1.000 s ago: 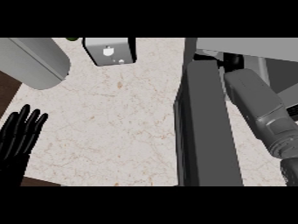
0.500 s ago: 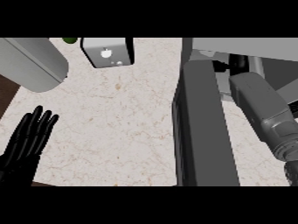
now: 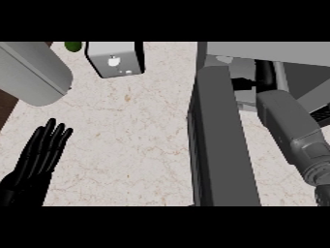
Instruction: Pick up the milk, place it into the microwave and close the microwave
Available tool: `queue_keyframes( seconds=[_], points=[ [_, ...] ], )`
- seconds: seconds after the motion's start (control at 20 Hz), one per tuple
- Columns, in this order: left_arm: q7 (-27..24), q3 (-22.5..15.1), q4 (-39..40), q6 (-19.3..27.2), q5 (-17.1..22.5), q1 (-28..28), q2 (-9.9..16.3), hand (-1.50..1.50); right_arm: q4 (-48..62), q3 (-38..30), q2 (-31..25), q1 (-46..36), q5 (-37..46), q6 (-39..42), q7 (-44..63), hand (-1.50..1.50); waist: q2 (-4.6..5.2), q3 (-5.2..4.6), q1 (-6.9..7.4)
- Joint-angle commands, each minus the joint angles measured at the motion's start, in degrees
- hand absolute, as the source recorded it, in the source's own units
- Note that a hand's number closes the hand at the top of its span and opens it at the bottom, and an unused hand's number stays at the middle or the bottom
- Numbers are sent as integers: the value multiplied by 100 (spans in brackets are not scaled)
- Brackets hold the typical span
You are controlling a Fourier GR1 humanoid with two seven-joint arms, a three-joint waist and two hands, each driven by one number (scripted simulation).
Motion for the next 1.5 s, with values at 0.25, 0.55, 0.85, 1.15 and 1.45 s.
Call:
queue_keyframes(
  seconds=[0.25,0.55,0.85,1.15,1.45],
  points=[
    [-55,-350,210,30,-202,69,-16,-150,-29,-72,72,462,-63,585,-419,-150,-106,-9,-213],
    [-110,-322,717,-209,-128,-110,110,-150,-114,-270,158,780,-281,1369,-746,-150,-170,-16,-375],
    [-98,-598,1143,-415,-350,-597,208,-150,-226,-303,354,979,-345,1697,-847,-150,-250,-24,-539],
    [-358,-960,1761,-537,-867,-1067,245,150,-475,-55,483,1929,-152,1888,-1718,-150,-307,-31,-685],
    [-111,-1055,2415,-336,-1005,-1556,-1,150,-1203,149,369,2571,-201,2435,-1396,-150,-365,-41,-831]
  ],
)
